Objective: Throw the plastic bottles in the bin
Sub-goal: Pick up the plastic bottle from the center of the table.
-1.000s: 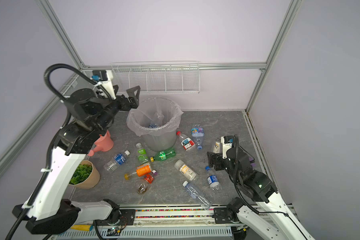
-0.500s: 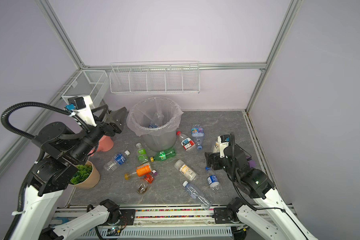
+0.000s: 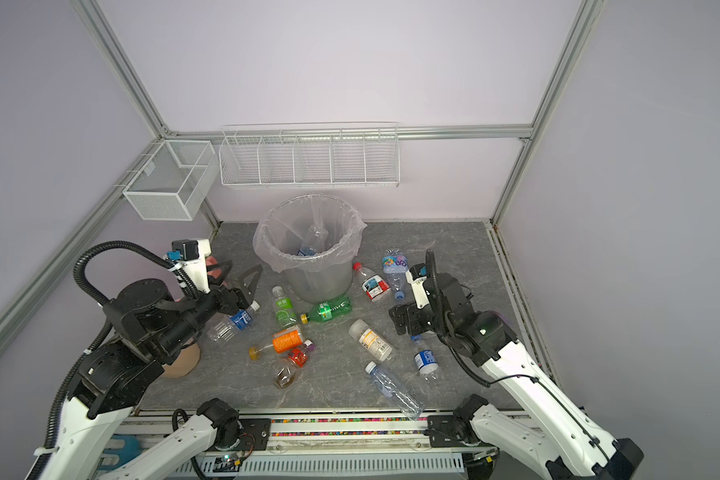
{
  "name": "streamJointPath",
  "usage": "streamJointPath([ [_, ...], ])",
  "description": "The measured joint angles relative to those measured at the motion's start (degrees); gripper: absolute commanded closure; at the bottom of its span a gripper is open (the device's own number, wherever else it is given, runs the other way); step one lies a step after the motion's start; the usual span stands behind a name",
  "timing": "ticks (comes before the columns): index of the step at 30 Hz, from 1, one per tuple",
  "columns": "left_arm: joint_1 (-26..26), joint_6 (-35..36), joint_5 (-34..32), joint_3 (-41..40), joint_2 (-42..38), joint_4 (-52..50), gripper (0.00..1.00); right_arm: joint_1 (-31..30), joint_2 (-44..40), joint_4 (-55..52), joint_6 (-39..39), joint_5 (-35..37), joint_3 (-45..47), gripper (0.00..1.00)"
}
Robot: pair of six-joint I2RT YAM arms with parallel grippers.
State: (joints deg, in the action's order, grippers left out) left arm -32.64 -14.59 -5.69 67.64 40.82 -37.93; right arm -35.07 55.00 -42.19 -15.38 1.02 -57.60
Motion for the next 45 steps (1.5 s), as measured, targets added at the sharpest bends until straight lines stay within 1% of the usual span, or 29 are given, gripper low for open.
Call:
streamJointPath([
  [6, 0.0, -3.3, 1.1, -4.9, -4.1, -1.6, 0.24, -1.1, 8.2, 0.0, 2.6, -3.6, -3.5, 0.03],
  [12, 0.0, -6.5, 2.3, -10.3, -7.0, -3.5, 0.27, -3.6, 17.1, -0.1, 5.2, -5.0, -7.4, 0.00],
  [17, 0.0, -9.0, 3.2, -14.5, -9.3, -4.5, 0.29, -5.8, 24.4, -0.2, 6.6, -5.6, -9.1, 0.05],
  [23, 0.0, -11.1, 4.3, -17.5, -10.8, -5.6, 0.30, -8.0, 31.7, 0.4, 6.6, -5.4, -9.0, 0.09],
  [28, 0.0, -12.3, 4.8, -18.7, -11.9, -6.2, 0.31, -9.6, 36.7, 2.0, 5.8, -4.3, -9.0, 0.11],
  [37, 0.0, -12.9, 5.4, -18.9, -12.8, -7.4, 0.31, -13.1, 46.3, 2.2, 4.8, 0.4, -10.6, 0.15],
  [39, 0.0, -13.0, 5.4, -19.0, -13.0, -7.5, 0.31, -13.9, 47.7, 2.2, 4.6, 1.3, -10.7, 0.18],
  [43, 0.0, -13.2, 5.4, -19.2, -13.4, -7.8, 0.31, -15.0, 49.5, 2.2, 4.0, 3.0, -10.8, 0.27],
  [44, 0.0, -13.2, 5.4, -19.2, -13.5, -7.9, 0.31, -15.2, 49.8, 2.2, 3.7, 3.4, -10.8, 0.32],
  [45, 0.0, -13.2, 5.4, -19.2, -13.6, -8.0, 0.31, -15.4, 49.9, 2.2, 3.3, 3.9, -10.8, 0.39],
])
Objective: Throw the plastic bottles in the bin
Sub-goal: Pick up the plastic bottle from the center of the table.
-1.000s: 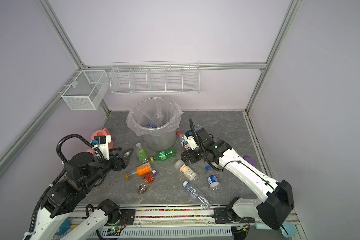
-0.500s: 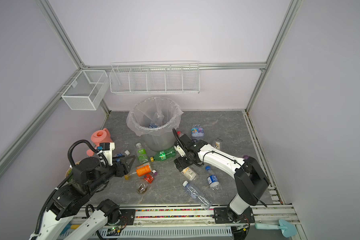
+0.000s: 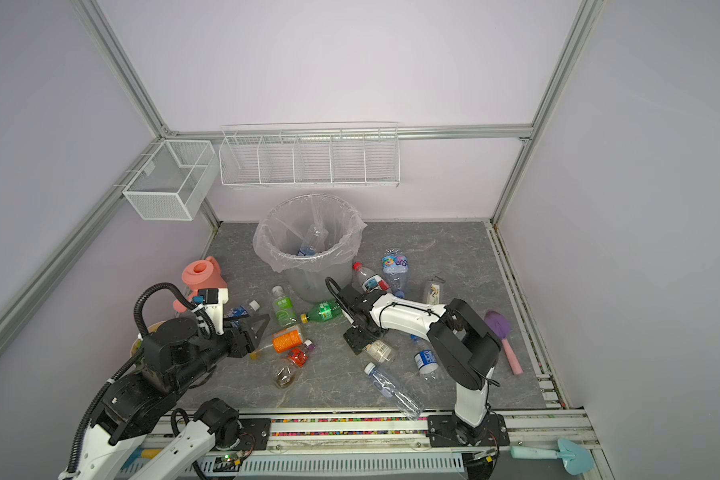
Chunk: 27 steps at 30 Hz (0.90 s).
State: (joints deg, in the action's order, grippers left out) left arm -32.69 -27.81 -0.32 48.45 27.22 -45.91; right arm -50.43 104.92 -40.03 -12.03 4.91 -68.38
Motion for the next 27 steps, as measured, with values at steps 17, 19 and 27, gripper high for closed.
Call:
streamJointPath([
  [17, 0.0, 0.0, 0.0, 0.0, -0.2, -1.6, 0.33, -0.2, -14.8, -5.2, -1.2, 11.8, -4.3, 0.58],
  [19, 0.0, 0.0, 0.2, 0.0, 0.5, -1.6, 0.33, -0.2, -18.7, -5.9, -0.8, 13.8, -6.5, 0.58],
  [27, -0.5, -0.9, 1.3, -0.7, 2.6, -0.9, 0.34, -0.2, -36.4, -2.9, 1.7, 18.2, -13.5, 0.54],
])
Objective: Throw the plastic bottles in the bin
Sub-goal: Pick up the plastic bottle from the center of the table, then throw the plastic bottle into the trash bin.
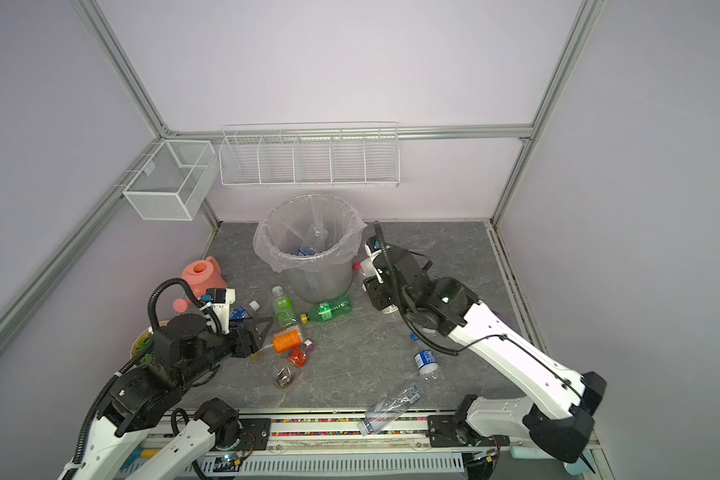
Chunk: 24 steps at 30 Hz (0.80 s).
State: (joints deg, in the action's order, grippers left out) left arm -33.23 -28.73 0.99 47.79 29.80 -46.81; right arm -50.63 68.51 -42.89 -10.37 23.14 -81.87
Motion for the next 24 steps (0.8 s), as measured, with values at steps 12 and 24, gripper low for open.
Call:
streamJointPath([
  [12, -7.1, -2.5, -1.6, -1.5, 2.8, 2.3, 0.34, 0.0, -3.7, 17.5, 4.5, -1.6, -12.2, 0.54],
  [24, -8.0, -3.6, -2.7, -2.2, 3.1, 3.2, 0.35, 0.5, 14.6, 26.1, 7.0, -5.7, -28.5, 0.53],
])
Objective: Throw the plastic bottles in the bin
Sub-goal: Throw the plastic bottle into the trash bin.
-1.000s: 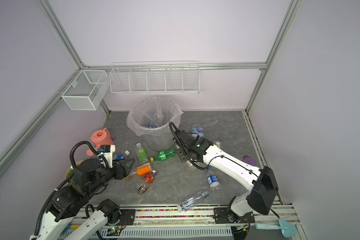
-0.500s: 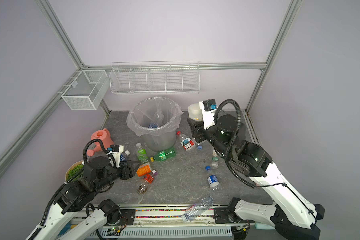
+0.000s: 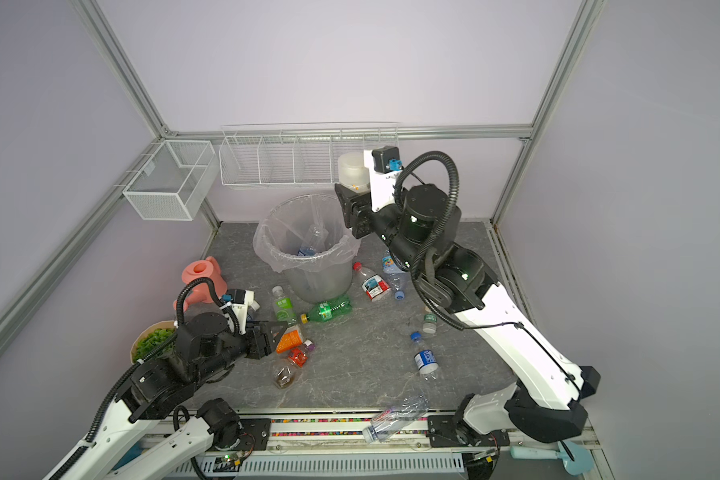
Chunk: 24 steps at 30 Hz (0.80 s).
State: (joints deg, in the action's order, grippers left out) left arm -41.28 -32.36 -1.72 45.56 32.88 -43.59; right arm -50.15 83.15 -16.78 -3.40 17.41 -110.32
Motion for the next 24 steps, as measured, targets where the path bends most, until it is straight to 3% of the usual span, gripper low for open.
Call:
streamJointPath([
  [4, 0.0, -0.2, 0.0, 0.0, -0.5, 0.0, 0.35, 1.6, 9.9, -1.3, -0.3, -2.5, -10.6, 0.52],
  [6, 0.0, -0.2, 0.0, 0.0, -0.9, 0.0, 0.35, 3.0, 16.3, -3.1, -1.2, -4.2, -18.1, 0.45],
  [7, 0.0, -0.2, -0.2, 0.0, -1.1, 0.0, 0.35, 3.8, 19.1, -4.5, -1.7, -5.0, -21.6, 0.37],
  [9, 0.0, -0.2, -0.5, 0.0, -1.6, -0.2, 0.35, 5.7, 26.6, -8.6, -3.3, -7.1, -31.5, 0.03],
  [10, 0.0, -0.2, -0.6, 0.0, -1.7, -0.3, 0.35, 6.6, 29.8, -10.7, -4.0, -8.1, -35.8, 0.11],
  [12, 0.0, -0.2, -1.0, 0.0, -2.2, -0.8, 0.35, 8.5, 36.2, -15.6, -5.4, -10.8, -44.0, 0.12],
  [14, 0.0, -0.2, -1.3, 0.0, -2.6, -1.2, 0.35, 9.7, 38.4, -19.6, -6.5, -12.5, -45.2, 0.12],
  [20, 0.0, -0.2, -1.4, 0.1, -2.5, -1.6, 0.35, 10.3, 31.5, -22.6, -7.4, -13.9, -29.0, 0.12],
  [24, 0.0, -0.1, -1.4, 0.7, -1.1, -1.2, 0.35, 10.1, 24.4, -22.4, -7.3, -13.8, -25.5, 0.12],
])
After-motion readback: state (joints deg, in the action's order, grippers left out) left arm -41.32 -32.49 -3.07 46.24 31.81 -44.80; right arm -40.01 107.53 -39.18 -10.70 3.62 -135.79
